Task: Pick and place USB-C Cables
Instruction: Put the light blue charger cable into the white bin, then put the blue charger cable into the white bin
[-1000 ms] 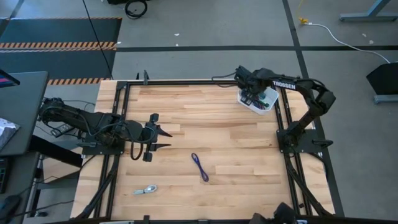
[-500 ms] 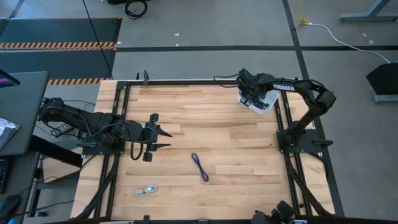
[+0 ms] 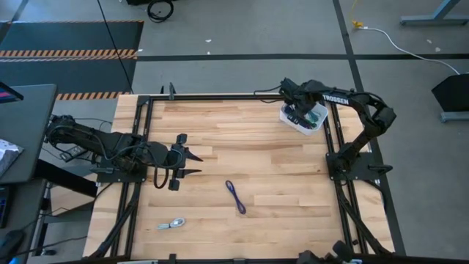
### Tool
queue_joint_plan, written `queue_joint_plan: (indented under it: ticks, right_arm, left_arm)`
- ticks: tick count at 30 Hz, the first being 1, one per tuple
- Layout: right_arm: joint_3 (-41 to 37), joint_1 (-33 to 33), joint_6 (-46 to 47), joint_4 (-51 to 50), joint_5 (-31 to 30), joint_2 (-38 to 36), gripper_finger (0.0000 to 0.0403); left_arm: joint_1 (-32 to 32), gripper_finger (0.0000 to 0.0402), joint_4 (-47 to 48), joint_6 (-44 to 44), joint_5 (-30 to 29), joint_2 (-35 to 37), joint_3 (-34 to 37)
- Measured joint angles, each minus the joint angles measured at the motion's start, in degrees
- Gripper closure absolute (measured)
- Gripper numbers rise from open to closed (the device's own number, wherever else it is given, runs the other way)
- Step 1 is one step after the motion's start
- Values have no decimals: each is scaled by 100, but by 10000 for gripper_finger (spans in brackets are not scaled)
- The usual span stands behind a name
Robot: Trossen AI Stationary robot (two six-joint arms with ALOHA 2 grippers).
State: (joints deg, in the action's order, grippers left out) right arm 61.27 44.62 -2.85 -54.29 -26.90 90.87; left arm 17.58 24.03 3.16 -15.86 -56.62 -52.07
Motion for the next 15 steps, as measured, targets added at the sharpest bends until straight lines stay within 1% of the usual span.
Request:
queue_joint_plan:
  ticks: [4,8,11,15]
  right_arm:
    - [58,34,227,-205,469,0,393]
    - [-76,103,311,-228,549,-2,388]
    - [-135,102,289,-181,554,-2,361]
    - [-137,87,286,-45,555,-2,305]
  left_arm:
    - [1,241,2,-7,0,0,0]
    - [0,241,6,-109,0,0,0]
    - [0,241,21,-109,0,0,0]
    - [0,241,22,-105,0,0,-2]
